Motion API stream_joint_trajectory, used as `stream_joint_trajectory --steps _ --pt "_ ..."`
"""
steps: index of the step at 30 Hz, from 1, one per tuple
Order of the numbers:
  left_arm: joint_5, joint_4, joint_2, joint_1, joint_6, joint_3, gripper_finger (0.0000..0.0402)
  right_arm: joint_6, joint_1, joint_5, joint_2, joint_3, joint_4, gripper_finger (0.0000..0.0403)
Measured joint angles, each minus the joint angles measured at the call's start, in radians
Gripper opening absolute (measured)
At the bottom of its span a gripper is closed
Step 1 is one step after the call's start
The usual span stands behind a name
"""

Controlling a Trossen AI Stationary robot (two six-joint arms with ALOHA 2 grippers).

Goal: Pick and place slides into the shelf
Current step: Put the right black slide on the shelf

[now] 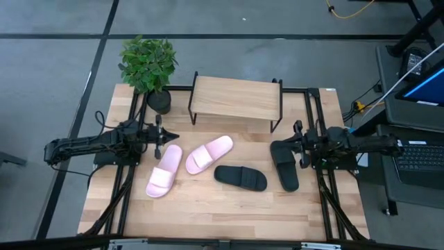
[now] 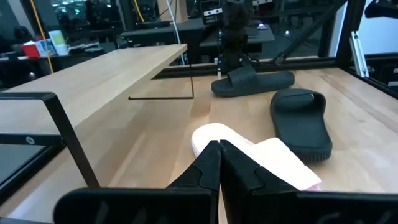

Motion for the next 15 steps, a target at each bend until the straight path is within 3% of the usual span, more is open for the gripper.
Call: stream_joint_trajectory --steps 9,15 --pt "0.004 0.053 0.000 0.000 -0.018 0.000 0.0000 0.072 0.044 -0.052 0.120 0.273 -0.303 0.0007" --pt "0.003 0.047 0.000 0.000 -0.018 0.000 0.0000 0.274 0.097 0.081 0.282 0.451 -0.702 0.0006"
